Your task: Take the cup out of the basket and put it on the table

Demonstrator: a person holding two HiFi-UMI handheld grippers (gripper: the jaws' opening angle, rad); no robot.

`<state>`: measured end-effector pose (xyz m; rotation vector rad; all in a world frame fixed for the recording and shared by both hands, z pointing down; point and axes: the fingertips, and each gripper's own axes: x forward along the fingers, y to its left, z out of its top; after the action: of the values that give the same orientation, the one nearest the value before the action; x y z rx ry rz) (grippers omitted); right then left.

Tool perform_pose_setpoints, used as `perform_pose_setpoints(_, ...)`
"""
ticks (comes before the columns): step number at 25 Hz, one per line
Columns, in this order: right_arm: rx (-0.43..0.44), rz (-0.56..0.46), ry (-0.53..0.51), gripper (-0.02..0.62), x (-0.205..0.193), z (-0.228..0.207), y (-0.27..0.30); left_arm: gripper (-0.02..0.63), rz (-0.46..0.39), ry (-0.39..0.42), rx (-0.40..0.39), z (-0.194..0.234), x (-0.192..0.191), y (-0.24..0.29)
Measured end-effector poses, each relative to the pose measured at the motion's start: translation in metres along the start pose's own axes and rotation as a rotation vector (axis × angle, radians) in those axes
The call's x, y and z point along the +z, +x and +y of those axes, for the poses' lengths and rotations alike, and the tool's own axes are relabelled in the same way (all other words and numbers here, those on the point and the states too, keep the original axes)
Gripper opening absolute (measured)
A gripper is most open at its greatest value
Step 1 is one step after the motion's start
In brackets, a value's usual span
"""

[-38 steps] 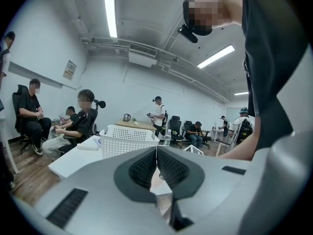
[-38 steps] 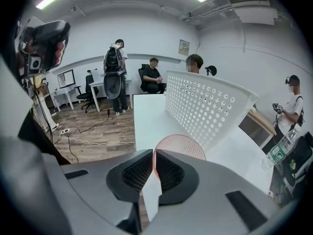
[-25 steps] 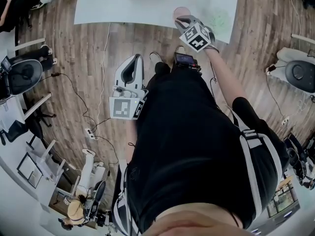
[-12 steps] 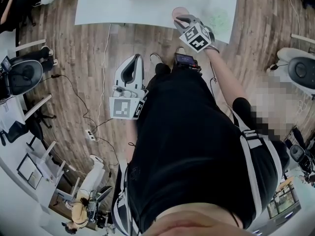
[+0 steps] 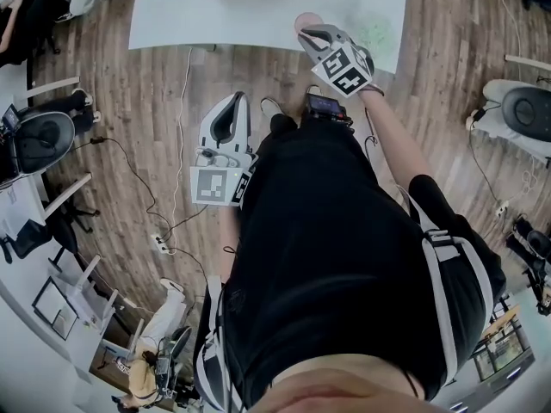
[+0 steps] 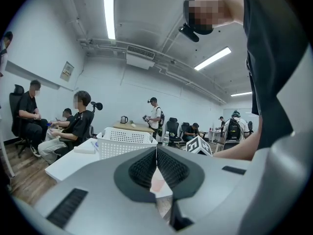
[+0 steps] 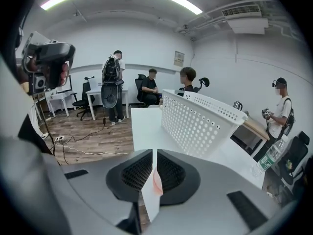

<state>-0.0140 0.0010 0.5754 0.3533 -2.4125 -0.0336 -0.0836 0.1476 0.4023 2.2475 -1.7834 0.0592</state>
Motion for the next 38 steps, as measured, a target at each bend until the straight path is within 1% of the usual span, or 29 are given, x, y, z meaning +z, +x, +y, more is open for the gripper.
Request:
perform_pose_setpoints(6,-0.013,-0.100,-0.012,0.035,0.040,0.012,-0.041,0.023,-0.011,0.016,-0.041,-0.002,0.003,0.010)
perform_pose_setpoints(10,-0.035,-0.144,-0.030,0.035,0.065,0.017,-0.071,0.021,-0.023,0.030,-0.078,-0.005,0.012,0.020)
perform_pose_setpoints(14,-0.073,-0.201,0.001,0.023,0.084,0.016,-0.095,0.021,-0.029,0.038,-0.115,-0.009,0.016,0.030)
perform_pose_setpoints(17,-0.083,-0.282,0.047,0.020,0.097,0.014,-0.113,0.022,-0.031,0.044,-0.138,-0.015,0.020,0.036)
perform_pose_setpoints(19,-0.083,-0.344,0.057,0.020,0.103,0.014,-0.124,0.021,-0.035,0.047,-0.154,-0.019,0.021,0.040)
perform_pose_setpoints(21,-0.078,-0.386,0.063,0.018,0.105,0.015,-0.132,0.022,-0.037,0.050,-0.168,-0.022,0.021,0.044)
perform_pose_setpoints(27,-0.066,-0.442,0.105,0.018,0.105,0.016,-0.156,0.023,-0.040,0.055,-0.192,-0.032,0.026,0.051)
perform_pose_setpoints(33,-0.070,-0.462,0.131,0.018,0.099,0.015,-0.163,0.021,-0.051,0.063,-0.220,-0.041,0.026,0.056)
perform_pose_setpoints(35,-0.069,-0.475,0.134,0.018,0.101,0.017,-0.164,0.021,-0.062,0.048,-0.222,-0.041,0.028,0.056)
perform_pose_setpoints(38,-0.072,-0.452,0.131,0.018,0.098,0.017,-0.163,0.021,-0.071,0.032,-0.216,-0.038,0.031,0.055)
